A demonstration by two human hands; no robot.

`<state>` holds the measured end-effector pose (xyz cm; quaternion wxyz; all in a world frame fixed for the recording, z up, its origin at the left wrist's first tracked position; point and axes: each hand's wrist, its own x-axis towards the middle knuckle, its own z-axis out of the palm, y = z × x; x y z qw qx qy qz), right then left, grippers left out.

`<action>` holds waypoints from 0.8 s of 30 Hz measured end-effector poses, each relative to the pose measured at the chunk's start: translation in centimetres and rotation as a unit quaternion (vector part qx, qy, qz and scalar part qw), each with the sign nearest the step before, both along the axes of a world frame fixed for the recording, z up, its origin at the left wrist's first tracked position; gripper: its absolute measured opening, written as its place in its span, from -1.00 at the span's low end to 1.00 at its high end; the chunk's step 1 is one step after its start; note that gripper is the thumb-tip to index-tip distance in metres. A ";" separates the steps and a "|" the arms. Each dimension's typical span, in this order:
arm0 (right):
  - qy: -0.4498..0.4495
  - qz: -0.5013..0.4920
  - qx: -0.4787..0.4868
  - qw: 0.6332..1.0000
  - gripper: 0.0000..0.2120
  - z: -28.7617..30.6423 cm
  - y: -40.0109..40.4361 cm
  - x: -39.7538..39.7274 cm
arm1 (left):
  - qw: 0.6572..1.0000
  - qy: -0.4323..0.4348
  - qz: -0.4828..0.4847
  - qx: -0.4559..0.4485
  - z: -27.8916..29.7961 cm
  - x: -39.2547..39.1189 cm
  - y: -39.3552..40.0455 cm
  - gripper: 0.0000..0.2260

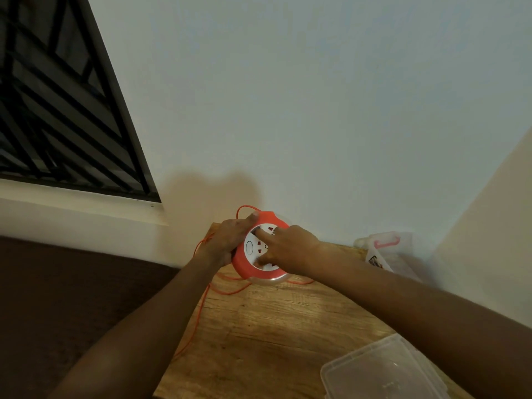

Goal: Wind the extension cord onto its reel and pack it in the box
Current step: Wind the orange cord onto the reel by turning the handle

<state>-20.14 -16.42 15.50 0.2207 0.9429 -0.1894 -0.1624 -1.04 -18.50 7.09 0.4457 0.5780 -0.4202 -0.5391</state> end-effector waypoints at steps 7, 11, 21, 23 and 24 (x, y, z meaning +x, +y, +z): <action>0.032 0.012 0.018 0.999 -0.46 -0.3 -0.1 0.1 | 1.000 -0.023 -0.019 -0.010 -0.3 -0.1 0.3 -0.60; 0.057 0.037 0.001 0.998 -0.44 -0.5 -0.3 0.6 | 0.998 -0.042 -0.039 -0.007 -0.2 -0.1 0.3 -0.63; -0.212 -0.175 0.017 0.961 -0.41 -3.3 0.2 0.9 | 0.999 -0.005 0.020 -0.039 0.8 -1.0 0.3 -0.55; -0.222 -0.180 0.008 0.958 -0.41 -3.7 0.2 0.7 | 0.999 0.000 0.020 -0.038 0.7 -1.1 0.4 -0.56; -0.224 -0.180 0.002 0.958 -0.40 -3.9 0.3 0.6 | 0.999 0.003 0.024 -0.038 0.5 -1.1 0.5 -0.53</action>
